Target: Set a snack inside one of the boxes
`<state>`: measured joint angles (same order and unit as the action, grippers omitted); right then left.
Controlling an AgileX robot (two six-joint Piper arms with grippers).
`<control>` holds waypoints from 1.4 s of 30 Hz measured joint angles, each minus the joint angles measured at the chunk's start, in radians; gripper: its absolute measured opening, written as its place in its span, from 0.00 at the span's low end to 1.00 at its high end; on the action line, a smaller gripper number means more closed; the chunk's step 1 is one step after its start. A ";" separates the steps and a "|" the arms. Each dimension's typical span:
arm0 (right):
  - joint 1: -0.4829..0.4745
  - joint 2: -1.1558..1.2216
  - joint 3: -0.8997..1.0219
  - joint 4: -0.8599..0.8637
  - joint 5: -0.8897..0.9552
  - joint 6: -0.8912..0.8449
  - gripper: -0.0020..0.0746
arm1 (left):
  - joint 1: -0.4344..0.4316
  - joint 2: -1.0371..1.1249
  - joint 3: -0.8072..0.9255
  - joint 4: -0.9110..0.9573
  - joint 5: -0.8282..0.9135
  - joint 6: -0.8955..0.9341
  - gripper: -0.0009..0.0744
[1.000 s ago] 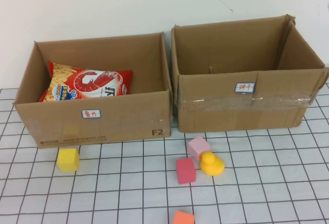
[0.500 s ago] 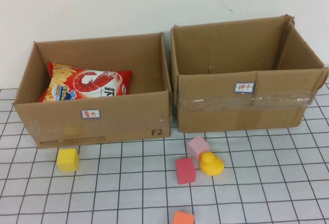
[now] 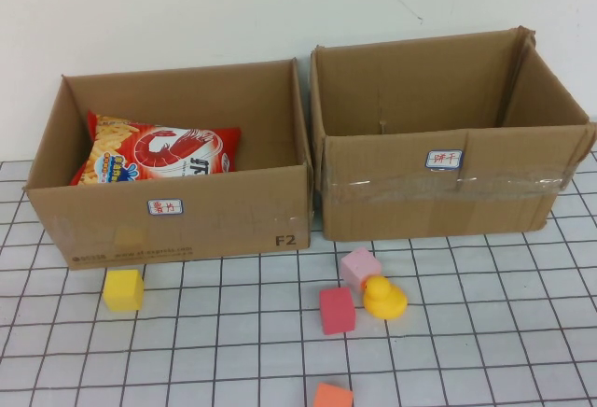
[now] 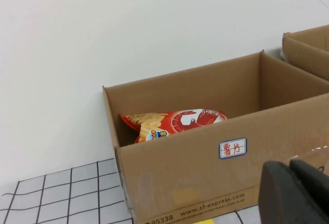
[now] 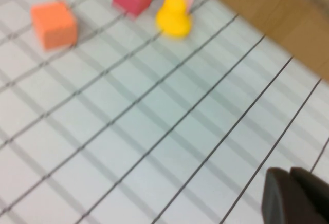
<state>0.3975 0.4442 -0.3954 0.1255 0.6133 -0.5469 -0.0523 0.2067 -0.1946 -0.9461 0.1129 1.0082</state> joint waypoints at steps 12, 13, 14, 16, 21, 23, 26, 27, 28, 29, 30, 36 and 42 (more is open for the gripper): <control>0.000 0.000 0.026 0.002 0.056 -0.002 0.02 | 0.000 0.002 0.002 -0.002 0.054 0.006 0.01; 0.000 0.000 0.026 0.002 0.056 -0.002 0.02 | 0.000 0.002 0.002 -0.002 0.060 0.006 0.01; 0.000 0.000 0.026 0.002 0.056 -0.002 0.02 | 0.000 0.002 0.002 -0.002 0.077 0.006 0.01; 0.000 0.000 0.026 0.002 0.056 -0.002 0.02 | 0.000 0.002 0.002 -0.002 0.117 0.006 0.01; 0.000 0.000 0.026 0.002 0.058 -0.002 0.02 | 0.000 -0.013 0.012 0.000 0.153 0.006 0.01; 0.000 0.000 0.026 0.002 0.058 -0.002 0.02 | -0.002 -0.047 0.032 0.005 0.117 0.006 0.01; 0.000 0.000 0.026 0.002 0.058 -0.002 0.02 | -0.005 -0.101 0.059 0.098 0.065 -0.062 0.01; 0.000 0.000 0.026 0.002 0.058 -0.002 0.02 | -0.005 -0.109 0.067 0.157 0.049 -0.127 0.01; 0.000 0.000 0.026 0.002 0.058 -0.002 0.02 | -0.005 -0.114 0.081 0.248 0.030 -0.239 0.01; 0.000 0.000 0.026 0.002 0.058 -0.002 0.02 | -0.005 -0.117 0.098 0.359 0.009 -0.372 0.01; 0.000 0.000 0.026 0.002 0.058 -0.002 0.02 | -0.005 -0.119 0.119 0.484 -0.012 -0.482 0.01; 0.000 0.000 0.026 0.004 0.058 -0.002 0.02 | -0.009 -0.153 0.217 0.959 -0.020 -1.079 0.01; 0.000 -0.002 0.026 0.004 0.059 -0.002 0.02 | -0.013 -0.215 0.221 0.984 0.200 -1.160 0.01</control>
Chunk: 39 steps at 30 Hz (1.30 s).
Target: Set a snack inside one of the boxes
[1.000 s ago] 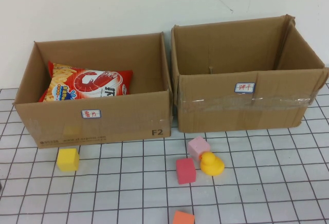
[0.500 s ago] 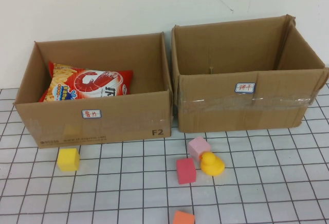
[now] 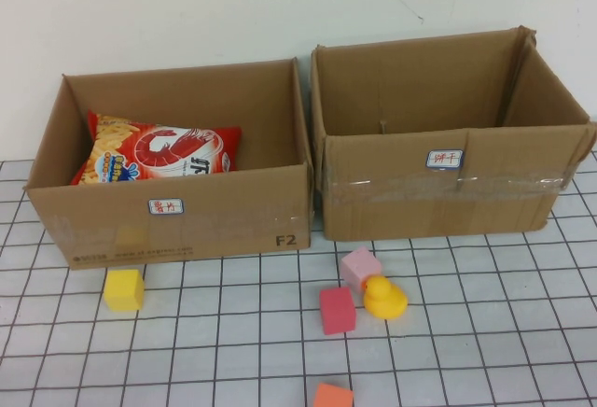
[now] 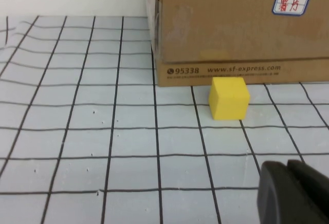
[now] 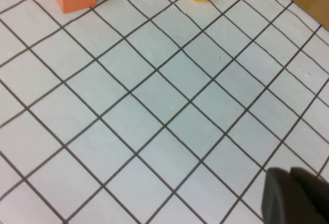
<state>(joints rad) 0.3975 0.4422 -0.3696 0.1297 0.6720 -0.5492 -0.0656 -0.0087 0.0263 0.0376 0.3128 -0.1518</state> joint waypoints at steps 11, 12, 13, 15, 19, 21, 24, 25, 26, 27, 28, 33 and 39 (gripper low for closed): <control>0.000 0.000 0.000 0.000 0.000 0.000 0.02 | 0.000 0.000 -0.004 -0.004 0.018 -0.056 0.01; 0.000 0.000 0.000 0.000 0.000 0.000 0.02 | 0.000 0.000 -0.004 -0.006 0.020 -0.059 0.01; 0.000 0.000 0.000 0.000 0.000 0.000 0.02 | 0.000 0.000 -0.004 -0.011 0.020 -0.059 0.01; 0.000 0.000 0.000 0.000 0.000 0.000 0.02 | 0.000 0.000 -0.006 -0.017 0.022 -0.059 0.01; 0.000 0.000 0.000 0.000 0.000 0.000 0.02 | 0.000 0.000 -0.006 -0.038 0.024 -0.038 0.01; 0.000 0.000 0.000 0.000 0.000 0.000 0.02 | 0.000 0.000 -0.006 -0.038 0.024 -0.010 0.01; 0.000 0.000 0.000 0.000 0.000 0.000 0.02 | 0.000 0.000 -0.006 -0.054 0.024 0.028 0.01; 0.000 0.000 0.000 0.000 0.000 0.000 0.02 | 0.000 0.000 -0.006 -0.061 0.024 0.032 0.01; 0.000 0.000 0.000 0.000 0.000 0.000 0.02 | 0.000 0.000 -0.006 -0.073 0.024 0.046 0.01; 0.000 0.000 0.000 0.000 0.000 0.000 0.02 | 0.000 0.000 -0.006 -0.084 0.024 0.066 0.01; 0.000 0.000 0.000 0.000 0.000 0.000 0.02 | 0.000 0.000 -0.006 -0.091 0.024 0.085 0.01; 0.000 0.000 0.000 0.000 0.000 0.000 0.02 | 0.000 0.000 -0.006 -0.093 0.024 0.179 0.01; 0.000 0.000 0.000 0.000 0.000 0.000 0.02 | 0.000 0.000 -0.006 -0.093 0.024 0.188 0.01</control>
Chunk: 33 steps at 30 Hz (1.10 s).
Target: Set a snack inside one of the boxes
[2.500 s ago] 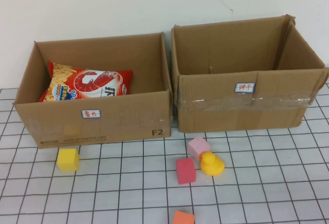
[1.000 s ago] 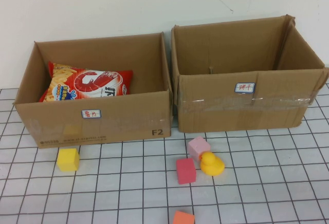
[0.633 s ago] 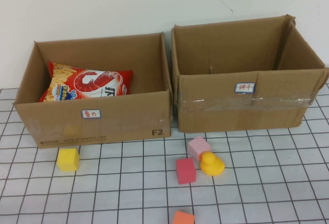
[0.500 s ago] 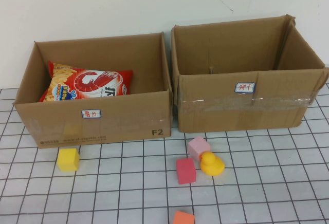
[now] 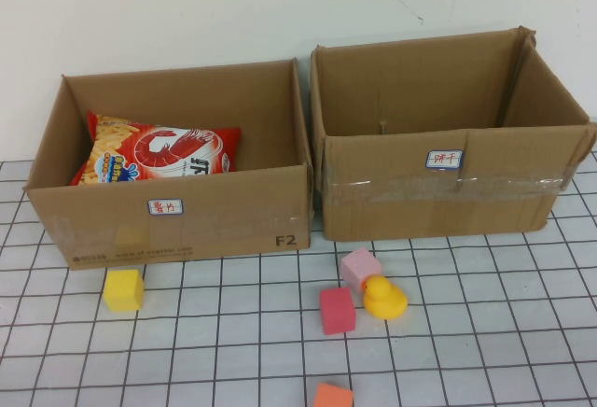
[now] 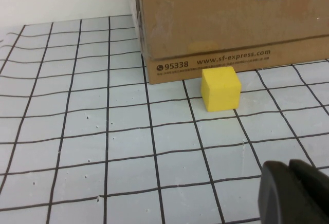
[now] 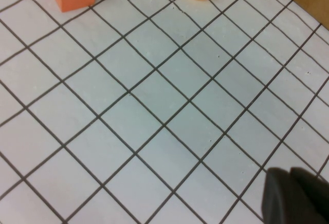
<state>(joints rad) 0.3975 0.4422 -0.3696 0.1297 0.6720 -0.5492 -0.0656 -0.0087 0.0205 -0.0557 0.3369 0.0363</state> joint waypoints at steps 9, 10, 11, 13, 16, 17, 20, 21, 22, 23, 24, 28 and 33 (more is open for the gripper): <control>0.000 0.000 0.000 0.000 0.000 0.000 0.02 | 0.000 0.000 0.000 0.000 0.000 0.006 0.01; 0.000 0.000 0.000 0.000 0.000 0.000 0.02 | 0.000 0.000 0.000 0.000 0.000 0.008 0.01; 0.000 0.000 0.000 0.000 0.000 0.000 0.02 | 0.000 0.000 0.000 0.000 0.000 0.008 0.01; 0.000 0.000 0.000 0.000 0.000 0.000 0.02 | 0.000 0.000 0.000 0.000 0.000 0.008 0.01; -0.003 -0.030 0.004 0.000 0.000 0.000 0.02 | 0.000 0.000 0.000 0.000 0.000 0.008 0.01; -0.012 -0.046 0.006 0.000 0.000 0.000 0.02 | 0.000 0.000 0.000 0.000 0.000 0.008 0.01; -0.080 -0.118 0.009 0.000 0.000 -0.002 0.02 | 0.000 0.000 0.000 0.000 0.000 0.008 0.01; -0.113 -0.146 0.010 0.002 -0.004 -0.002 0.02 | 0.000 0.000 0.000 0.000 0.000 0.008 0.01; -0.148 -0.173 0.016 0.007 -0.016 -0.002 0.02 | 0.000 0.000 0.000 0.000 0.000 0.008 0.01; -0.182 -0.200 0.025 0.011 -0.032 -0.002 0.02 | 0.000 0.000 0.000 0.000 0.000 0.008 0.01; -0.215 -0.226 0.042 0.014 -0.056 -0.002 0.02 | 0.000 0.000 0.000 0.000 0.000 0.008 0.01; -0.314 -0.318 0.149 0.016 -0.200 -0.002 0.02 | 0.000 0.000 0.000 0.000 0.000 0.008 0.01; -0.361 -0.419 0.298 0.017 -0.352 -0.002 0.02 | 0.000 0.000 0.000 0.000 0.000 0.008 0.01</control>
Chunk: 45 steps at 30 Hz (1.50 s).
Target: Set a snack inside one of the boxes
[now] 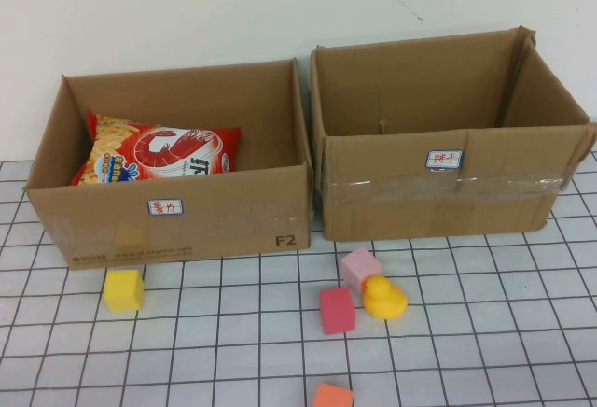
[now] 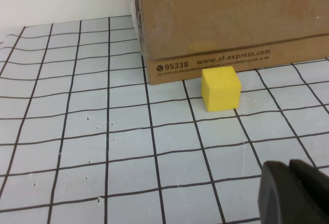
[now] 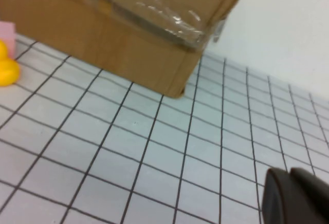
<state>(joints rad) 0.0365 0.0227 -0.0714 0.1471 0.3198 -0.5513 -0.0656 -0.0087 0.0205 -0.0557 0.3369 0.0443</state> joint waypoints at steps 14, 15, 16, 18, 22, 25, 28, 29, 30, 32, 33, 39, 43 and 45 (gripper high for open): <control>-0.002 -0.032 0.098 0.056 -0.027 0.000 0.02 | 0.000 0.000 0.000 0.000 0.000 0.000 0.01; -0.002 -0.032 0.098 0.061 -0.027 0.000 0.02 | 0.000 0.000 0.000 0.000 0.000 0.000 0.01; -0.002 -0.032 0.098 0.070 -0.031 0.000 0.02 | 0.000 0.000 0.000 0.000 0.000 0.000 0.01; -0.002 -0.032 0.098 0.077 -0.031 0.000 0.02 | 0.000 0.000 0.000 0.000 0.000 0.000 0.01; -0.002 -0.032 0.098 0.021 -0.031 0.116 0.02 | 0.000 0.000 0.000 0.000 0.000 0.000 0.01; -0.002 -0.032 0.098 -0.085 -0.027 0.323 0.02 | 0.000 0.000 0.000 0.000 0.000 0.000 0.01; -0.002 -0.032 0.098 -0.191 0.003 0.500 0.02 | 0.000 0.000 0.000 0.000 0.000 0.000 0.01; -0.002 -0.032 0.098 -0.217 0.016 0.543 0.02 | 0.000 0.000 0.000 0.000 0.000 0.000 0.01; -0.002 -0.032 0.098 -0.235 0.020 0.574 0.02 | 0.000 0.000 0.000 0.000 0.000 0.000 0.01; -0.002 -0.032 0.098 -0.253 0.023 0.612 0.02 | 0.000 0.000 0.000 0.000 0.000 0.000 0.01; -0.002 -0.032 0.098 -0.255 0.023 0.624 0.02 | 0.000 0.000 0.000 0.000 0.000 0.000 0.01; -0.005 -0.032 0.098 -0.264 0.023 0.659 0.02 | 0.000 0.000 0.000 0.000 0.000 0.001 0.01; -0.005 -0.032 0.098 -0.266 0.023 0.682 0.02 | 0.000 0.000 0.000 0.000 0.000 0.001 0.01; -0.005 -0.032 0.098 -0.266 0.023 0.684 0.02 | 0.000 0.000 0.000 0.000 0.000 0.001 0.01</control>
<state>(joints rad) 0.0312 -0.0091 0.0268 -0.1187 0.3432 0.1323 -0.0656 -0.0087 0.0205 -0.0557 0.3369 0.0458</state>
